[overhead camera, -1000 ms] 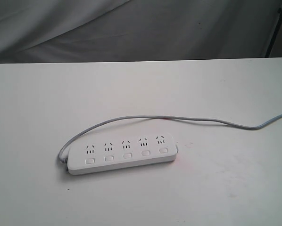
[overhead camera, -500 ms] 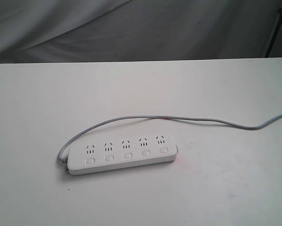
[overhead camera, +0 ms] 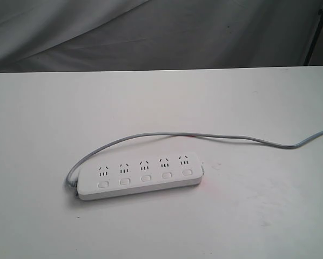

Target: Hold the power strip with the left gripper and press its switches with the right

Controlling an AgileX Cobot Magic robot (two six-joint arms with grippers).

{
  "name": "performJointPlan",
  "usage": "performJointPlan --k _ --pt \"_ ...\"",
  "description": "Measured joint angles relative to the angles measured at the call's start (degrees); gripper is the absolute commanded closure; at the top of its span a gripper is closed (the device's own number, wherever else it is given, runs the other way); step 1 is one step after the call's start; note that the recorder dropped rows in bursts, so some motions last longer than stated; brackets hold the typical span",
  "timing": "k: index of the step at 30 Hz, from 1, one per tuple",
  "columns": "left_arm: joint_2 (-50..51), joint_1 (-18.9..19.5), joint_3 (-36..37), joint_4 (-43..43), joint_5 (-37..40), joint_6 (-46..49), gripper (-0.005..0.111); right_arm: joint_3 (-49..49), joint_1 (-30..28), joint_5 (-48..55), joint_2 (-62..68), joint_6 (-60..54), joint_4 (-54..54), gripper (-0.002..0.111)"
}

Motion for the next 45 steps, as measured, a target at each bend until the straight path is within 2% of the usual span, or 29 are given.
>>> performJointPlan --k 8,34,37,38,40,43,44,45 --pt "-5.44 0.0 -0.1 0.0 0.0 0.0 0.107 0.0 0.0 0.0 0.0 0.1 0.0 0.108" --pt "-5.58 0.0 -0.1 0.74 0.21 0.0 0.107 0.0 0.0 0.11 0.0 0.1 0.0 0.108" --pt "-5.58 0.0 -0.2 6.69 2.58 -0.98 0.107 0.0 0.0 0.11 0.0 0.1 0.0 0.108" --pt "-5.58 0.0 -0.2 13.83 6.06 -3.4 0.107 0.0 0.0 0.11 0.0 0.1 0.0 0.108" --pt "-5.58 0.0 -0.2 20.23 9.33 -6.65 0.107 0.0 0.0 0.11 0.0 0.1 0.0 0.108" --pt "-5.58 0.0 -0.2 31.27 11.05 -19.65 0.107 0.0 0.0 0.11 0.0 0.1 0.0 0.108" --pt "-5.58 0.0 -0.2 36.0 10.06 -27.9 0.107 0.0 0.0 0.11 0.0 0.1 0.0 0.108" --pt "-5.58 0.0 -0.2 38.88 9.2 -32.28 0.107 0.0 0.0 0.11 0.0 0.1 0.0 0.108"
